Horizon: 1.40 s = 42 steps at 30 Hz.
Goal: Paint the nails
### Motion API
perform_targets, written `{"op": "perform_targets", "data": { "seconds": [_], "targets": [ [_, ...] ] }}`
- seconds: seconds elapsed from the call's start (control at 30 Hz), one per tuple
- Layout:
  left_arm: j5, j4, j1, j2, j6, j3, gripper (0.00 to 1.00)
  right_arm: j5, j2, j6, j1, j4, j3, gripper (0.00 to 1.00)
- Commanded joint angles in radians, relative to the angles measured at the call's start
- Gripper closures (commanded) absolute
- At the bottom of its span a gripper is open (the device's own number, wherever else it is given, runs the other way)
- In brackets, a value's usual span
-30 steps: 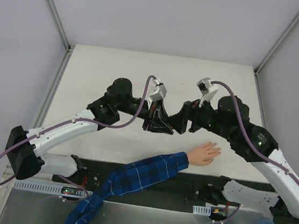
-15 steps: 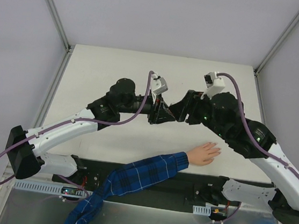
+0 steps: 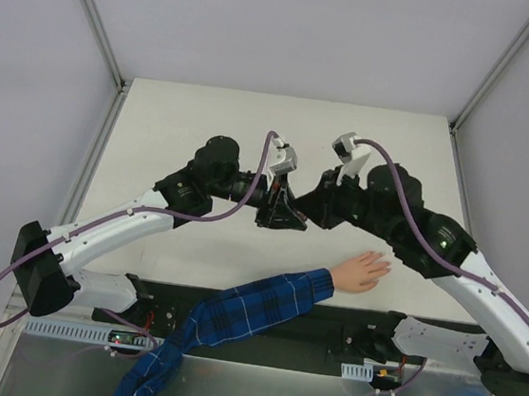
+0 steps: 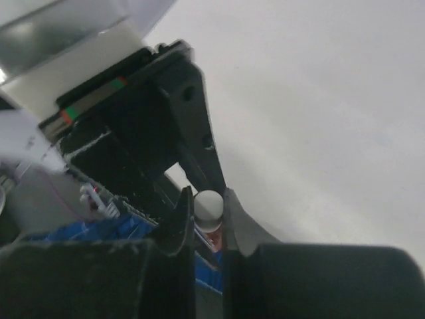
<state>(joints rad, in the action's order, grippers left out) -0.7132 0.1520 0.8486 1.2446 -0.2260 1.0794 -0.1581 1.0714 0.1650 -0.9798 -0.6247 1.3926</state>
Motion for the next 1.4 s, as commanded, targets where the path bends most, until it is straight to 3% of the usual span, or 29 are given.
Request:
{"op": "perform_targets", "data": {
  "seconds": [0.0,0.1,0.23,0.27,0.33,0.47,0.57,0.7,0.83,0.97,1.37],
  "targets": [
    [-0.596,0.215,0.012,-0.008,-0.064,0.051,1.0,0.834,-0.111,-0.344,0.105,0.16,-0.134,1.0],
    [-0.632,0.281,0.013,-0.011,-0.134,0.019,1.0,0.809,-0.096,-0.325,0.109,0.114,-0.112,0.99],
    [-0.553,0.279,0.013,-0.016,-0.124,0.005,1.0,0.711,-0.129,-0.24,0.109,0.198,-0.156,0.99],
    [-0.495,0.273,0.012,-0.022,-0.107,0.001,1.0,0.639,-0.137,-0.213,0.11,0.197,-0.158,0.95],
    [-0.438,0.229,0.012,-0.034,-0.078,-0.003,1.0,0.57,-0.154,-0.193,0.11,0.172,-0.147,0.78],
    [-0.338,0.138,0.013,-0.042,0.008,0.008,1.0,0.461,-0.18,-0.136,0.109,0.151,-0.11,0.24],
    [-0.266,0.09,0.01,-0.04,0.04,0.024,1.0,0.393,-0.185,-0.081,0.11,0.12,-0.069,0.14],
    [-0.139,0.067,0.013,-0.057,0.063,0.025,1.0,0.215,-0.171,0.028,0.109,0.057,-0.026,0.14],
    [0.053,0.023,0.013,-0.073,0.077,0.033,1.0,0.036,-0.143,0.116,0.101,-0.033,0.016,0.27],
    [0.113,0.018,0.012,-0.079,0.065,0.033,1.0,-0.041,-0.111,0.125,0.067,-0.018,0.037,0.38],
    [0.132,0.012,0.013,-0.056,0.03,0.048,1.0,-0.159,-0.008,0.148,-0.023,0.028,0.06,0.39]
  ]
}}
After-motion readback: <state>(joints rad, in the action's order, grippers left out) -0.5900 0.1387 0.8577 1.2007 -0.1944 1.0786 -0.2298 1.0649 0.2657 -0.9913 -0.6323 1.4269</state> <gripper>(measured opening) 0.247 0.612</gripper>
